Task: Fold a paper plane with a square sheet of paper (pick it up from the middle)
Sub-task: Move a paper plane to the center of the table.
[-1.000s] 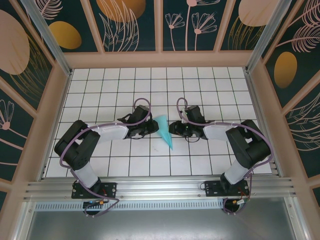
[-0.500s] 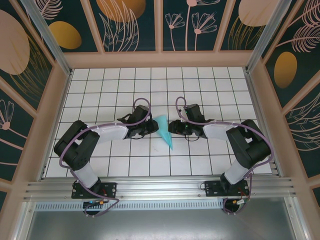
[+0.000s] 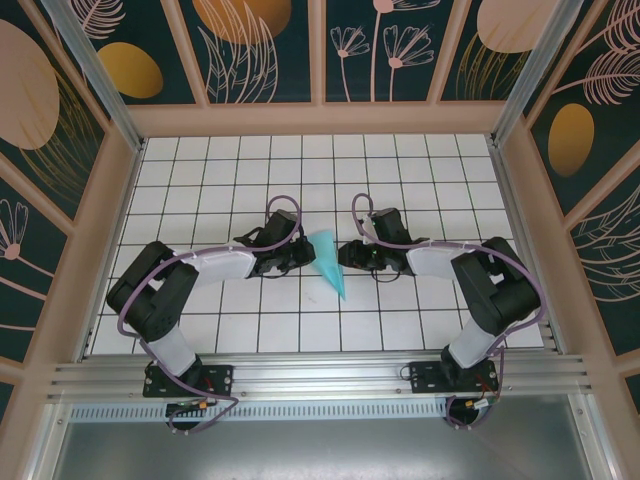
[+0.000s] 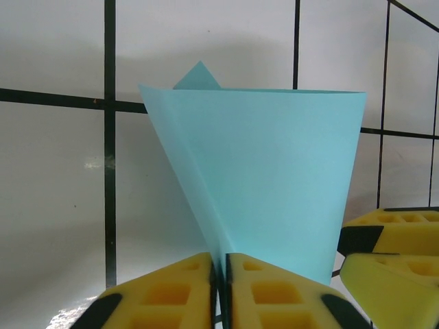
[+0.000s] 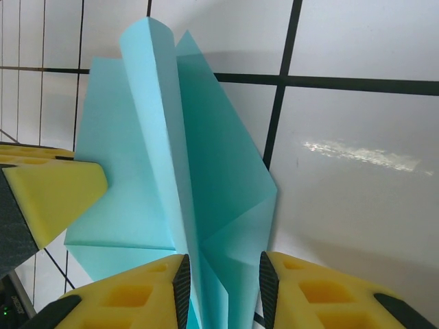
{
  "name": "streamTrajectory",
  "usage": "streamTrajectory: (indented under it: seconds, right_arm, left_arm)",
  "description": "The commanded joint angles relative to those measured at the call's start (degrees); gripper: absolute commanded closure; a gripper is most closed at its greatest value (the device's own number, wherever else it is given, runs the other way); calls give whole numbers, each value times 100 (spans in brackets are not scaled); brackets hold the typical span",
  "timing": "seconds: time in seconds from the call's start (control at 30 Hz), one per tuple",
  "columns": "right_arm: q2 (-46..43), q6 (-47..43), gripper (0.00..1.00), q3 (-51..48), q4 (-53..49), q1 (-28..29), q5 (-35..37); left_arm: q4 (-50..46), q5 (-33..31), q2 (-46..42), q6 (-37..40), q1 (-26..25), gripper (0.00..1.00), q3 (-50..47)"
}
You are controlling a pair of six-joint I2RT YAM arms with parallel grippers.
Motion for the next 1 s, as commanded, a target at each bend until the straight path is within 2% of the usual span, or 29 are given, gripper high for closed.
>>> streamTrajectory:
  seconds: [0.0,0.27,0.63,0.97]
  right_arm:
    - [82,-195,64,136,-47,-62,-179]
    - [159,-312,64,163,-54,-80,-152]
    - [-112,-288,63,-55,1,-398,-273]
    - [-397,-228,62,-206,-121,-471,-51]
  left_arm:
    - [-4,-117,-130,84,-24,88,-54]
    - [64,-88,32,42,-17,91,-40]
    - [-128,-152,47,90,-17,89,-20]
    - [-120,-75,119,213,-22,88,-19]
